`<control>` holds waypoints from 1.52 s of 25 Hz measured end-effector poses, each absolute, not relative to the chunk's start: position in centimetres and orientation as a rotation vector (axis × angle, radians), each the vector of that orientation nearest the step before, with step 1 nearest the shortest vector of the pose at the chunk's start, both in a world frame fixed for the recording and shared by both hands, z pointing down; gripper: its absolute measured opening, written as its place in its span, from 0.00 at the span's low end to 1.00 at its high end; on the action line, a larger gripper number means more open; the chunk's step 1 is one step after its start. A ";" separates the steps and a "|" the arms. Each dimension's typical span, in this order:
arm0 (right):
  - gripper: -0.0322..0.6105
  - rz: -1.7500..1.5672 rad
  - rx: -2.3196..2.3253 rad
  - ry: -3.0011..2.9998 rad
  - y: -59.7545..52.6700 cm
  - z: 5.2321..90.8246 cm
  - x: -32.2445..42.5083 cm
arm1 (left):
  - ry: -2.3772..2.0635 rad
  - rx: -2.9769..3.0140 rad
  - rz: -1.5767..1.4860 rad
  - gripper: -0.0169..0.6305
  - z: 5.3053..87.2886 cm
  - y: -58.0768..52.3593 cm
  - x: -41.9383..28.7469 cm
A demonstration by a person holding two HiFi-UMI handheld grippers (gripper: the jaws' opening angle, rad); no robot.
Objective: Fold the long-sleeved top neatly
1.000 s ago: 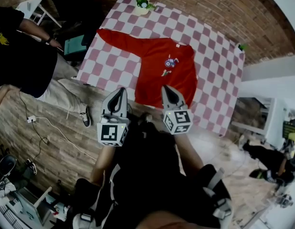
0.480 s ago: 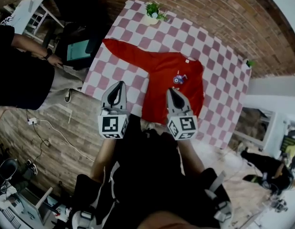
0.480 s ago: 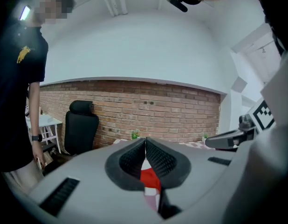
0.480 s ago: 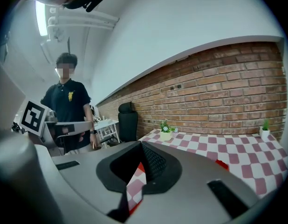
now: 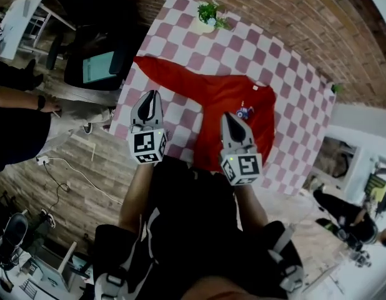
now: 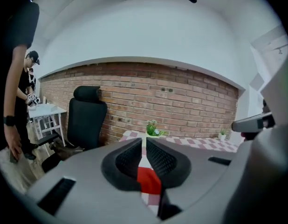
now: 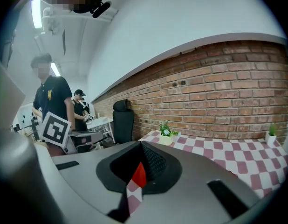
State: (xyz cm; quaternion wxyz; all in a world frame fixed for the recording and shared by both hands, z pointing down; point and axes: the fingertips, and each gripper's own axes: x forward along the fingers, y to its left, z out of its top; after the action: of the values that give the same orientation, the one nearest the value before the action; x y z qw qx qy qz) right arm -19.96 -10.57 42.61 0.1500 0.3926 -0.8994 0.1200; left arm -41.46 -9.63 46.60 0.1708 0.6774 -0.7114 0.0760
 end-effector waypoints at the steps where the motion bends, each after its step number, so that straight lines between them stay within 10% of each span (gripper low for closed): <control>1: 0.06 0.347 1.129 -2.578 -11.0 42.8 -20.4 | -2.020 1.897 0.221 0.04 47.6 -10.4 -42.3; 21: 0.06 0.446 1.154 -2.424 -16.2 47.8 -25.2 | -1.876 1.406 0.294 0.32 67.5 -20.9 -51.5; 38: 0.06 0.447 1.205 -2.389 -16.9 48.6 -24.7 | -1.907 1.297 0.236 0.11 69.6 -19.7 -55.1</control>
State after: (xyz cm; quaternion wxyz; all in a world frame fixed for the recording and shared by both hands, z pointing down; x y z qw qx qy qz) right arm -24.74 -16.95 48.64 0.2127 0.4341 -0.8604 0.1611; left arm -55.06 -19.69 69.61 0.4000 0.5127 -0.7539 0.0933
